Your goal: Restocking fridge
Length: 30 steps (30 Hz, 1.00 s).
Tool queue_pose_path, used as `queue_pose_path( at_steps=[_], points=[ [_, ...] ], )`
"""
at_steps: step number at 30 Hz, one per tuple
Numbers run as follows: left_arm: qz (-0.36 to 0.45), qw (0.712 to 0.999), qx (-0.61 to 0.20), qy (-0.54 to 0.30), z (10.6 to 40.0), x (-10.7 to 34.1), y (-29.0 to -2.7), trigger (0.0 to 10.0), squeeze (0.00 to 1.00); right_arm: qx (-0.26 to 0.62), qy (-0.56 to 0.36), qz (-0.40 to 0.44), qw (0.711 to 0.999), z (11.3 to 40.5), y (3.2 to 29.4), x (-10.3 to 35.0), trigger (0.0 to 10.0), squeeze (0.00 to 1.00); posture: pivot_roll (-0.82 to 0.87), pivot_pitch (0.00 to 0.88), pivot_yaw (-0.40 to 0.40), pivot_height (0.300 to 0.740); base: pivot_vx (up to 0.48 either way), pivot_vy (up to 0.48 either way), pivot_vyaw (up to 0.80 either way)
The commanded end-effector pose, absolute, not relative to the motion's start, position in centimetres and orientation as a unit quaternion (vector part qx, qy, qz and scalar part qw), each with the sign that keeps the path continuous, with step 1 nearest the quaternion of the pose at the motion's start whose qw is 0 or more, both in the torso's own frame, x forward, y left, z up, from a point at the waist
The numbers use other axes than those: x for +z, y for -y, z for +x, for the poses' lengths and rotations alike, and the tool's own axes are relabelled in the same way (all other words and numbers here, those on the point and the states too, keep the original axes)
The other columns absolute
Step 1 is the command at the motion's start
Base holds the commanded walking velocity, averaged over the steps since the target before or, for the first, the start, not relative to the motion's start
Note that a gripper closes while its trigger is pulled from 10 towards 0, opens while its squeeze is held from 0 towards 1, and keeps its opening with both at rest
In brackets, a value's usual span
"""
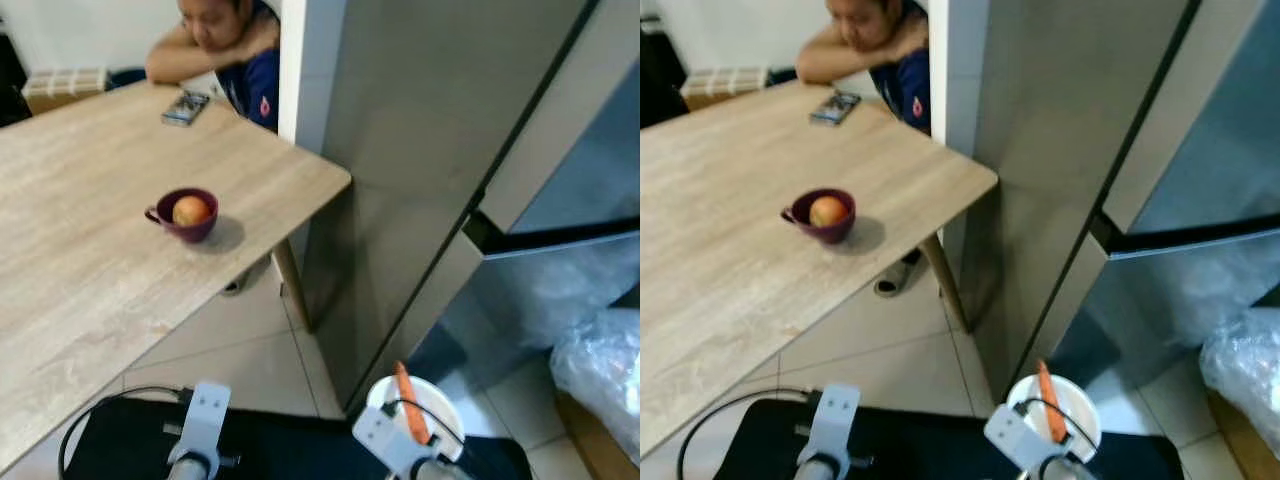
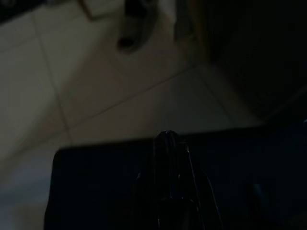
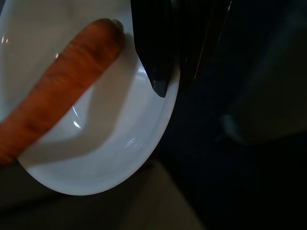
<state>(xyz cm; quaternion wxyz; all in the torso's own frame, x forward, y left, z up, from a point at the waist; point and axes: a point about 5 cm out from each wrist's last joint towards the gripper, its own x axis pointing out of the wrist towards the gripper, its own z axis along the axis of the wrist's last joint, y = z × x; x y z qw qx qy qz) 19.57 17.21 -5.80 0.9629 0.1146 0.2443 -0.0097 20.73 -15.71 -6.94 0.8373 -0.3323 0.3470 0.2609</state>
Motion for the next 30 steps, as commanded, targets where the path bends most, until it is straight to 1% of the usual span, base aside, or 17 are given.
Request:
queue_pose_path(
  at_steps=[1, 30],
  points=[
    [0.114, 0.958, -0.016, -0.264, 18.35, -6.52, -16.93, 10.0, 0.0, 0.259, -0.355, -0.323, 0.838, 19.97, 15.52, -7.36, 10.0, 0.0, -0.07, 0.087, -0.064, 0.74, 0.0, 0.0, -0.8],
    [0.111, 0.964, -0.031, -0.239, 18.89, -5.91, -16.36, 10.0, 0.0, 0.235, -0.363, -0.307, 0.848, 19.8, 15.97, -7.44, 10.0, 0.0, -0.07, 0.087, -0.061, 0.74, 0.0, 0.0, -0.8]
  ],
)
